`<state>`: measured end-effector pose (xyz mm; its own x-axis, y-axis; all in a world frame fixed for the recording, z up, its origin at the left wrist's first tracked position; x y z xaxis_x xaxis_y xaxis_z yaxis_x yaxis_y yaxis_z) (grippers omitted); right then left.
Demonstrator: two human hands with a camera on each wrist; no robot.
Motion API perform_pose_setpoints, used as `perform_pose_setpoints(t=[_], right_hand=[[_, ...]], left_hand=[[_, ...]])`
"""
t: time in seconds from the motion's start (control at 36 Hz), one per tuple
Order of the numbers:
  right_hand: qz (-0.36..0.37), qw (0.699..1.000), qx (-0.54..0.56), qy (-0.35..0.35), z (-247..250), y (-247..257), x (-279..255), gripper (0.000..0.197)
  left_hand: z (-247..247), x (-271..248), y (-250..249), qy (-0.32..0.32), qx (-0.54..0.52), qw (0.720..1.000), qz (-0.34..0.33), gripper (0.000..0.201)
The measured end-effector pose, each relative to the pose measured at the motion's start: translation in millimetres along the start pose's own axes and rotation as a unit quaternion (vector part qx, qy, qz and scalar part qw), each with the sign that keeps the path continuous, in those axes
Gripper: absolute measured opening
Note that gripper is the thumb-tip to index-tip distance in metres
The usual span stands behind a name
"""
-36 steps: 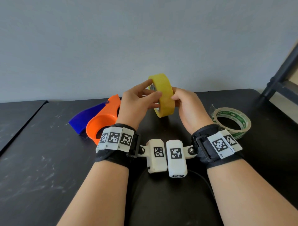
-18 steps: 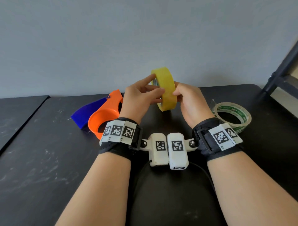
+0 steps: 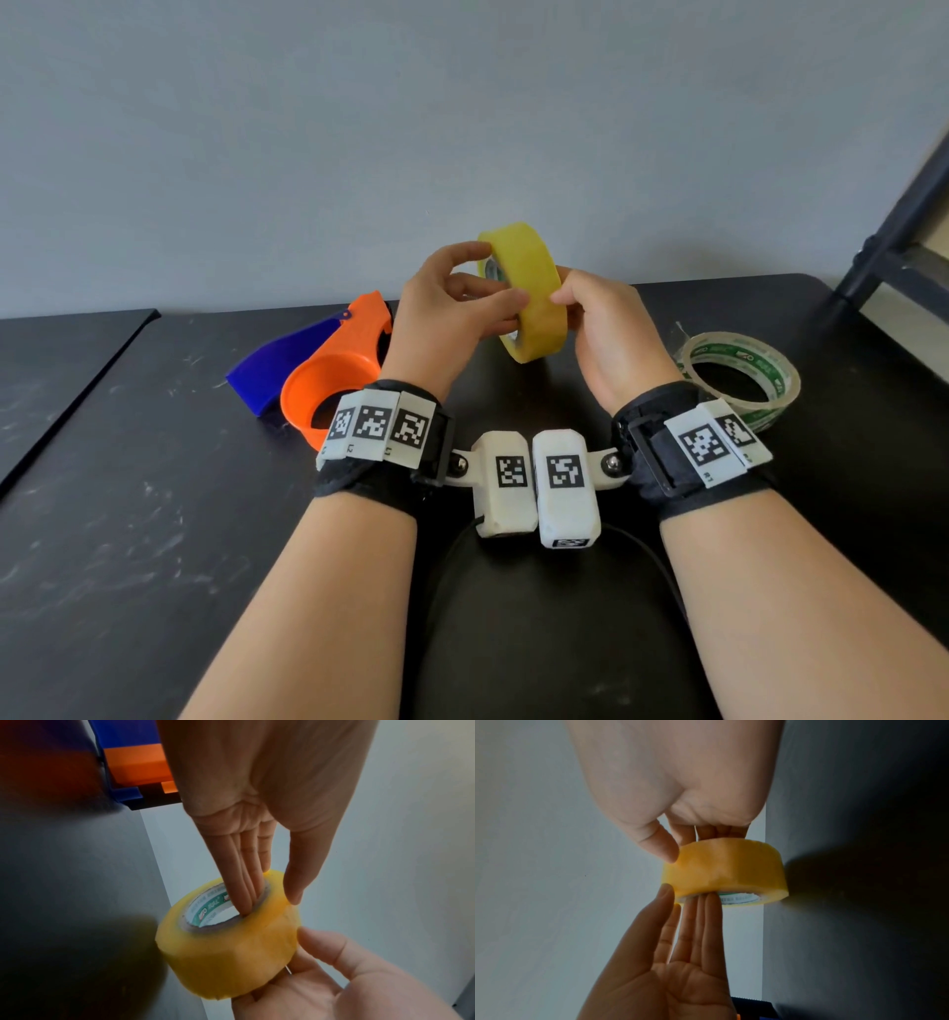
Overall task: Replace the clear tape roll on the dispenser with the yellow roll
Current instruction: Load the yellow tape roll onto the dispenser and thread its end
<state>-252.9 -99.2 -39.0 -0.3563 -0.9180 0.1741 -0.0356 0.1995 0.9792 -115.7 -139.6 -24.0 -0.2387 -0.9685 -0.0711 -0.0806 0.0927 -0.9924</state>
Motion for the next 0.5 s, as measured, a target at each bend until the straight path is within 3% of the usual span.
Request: perform_pose_setpoints(t=[0.17, 0.28, 0.5], right_hand=[[0.008, 1.000, 0.012, -0.018, 0.9, 1.3, 1.3, 0.057], [0.035, 0.999, 0.016, 0.007, -1.6, 4.2, 2.3, 0.033], [0.075, 0.996, -0.021, 0.052, -1.1, 4.4, 5.5, 0.059]], left_hand=[[0.1, 0.9, 1.0, 0.005, 0.007, 1.000, -0.002, 0.048], [-0.6, 2.4, 2.4, 0.006, 0.014, 1.000, -0.003, 0.049], [-1.6, 4.3, 6.2, 0.007, 0.064, 0.998, -0.005, 0.050]])
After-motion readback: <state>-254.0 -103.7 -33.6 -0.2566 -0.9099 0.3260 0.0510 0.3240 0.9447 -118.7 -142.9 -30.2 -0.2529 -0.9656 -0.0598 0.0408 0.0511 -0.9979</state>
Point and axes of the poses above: each hand's wrist, its own x-axis towards the middle knuckle, its own z-axis out of the back of the hand, y = z × x, the point moved 8 cm from there along x, towards the middle knuckle, and after that the axes turned 14 degrees about z, right-handed, at the moved point
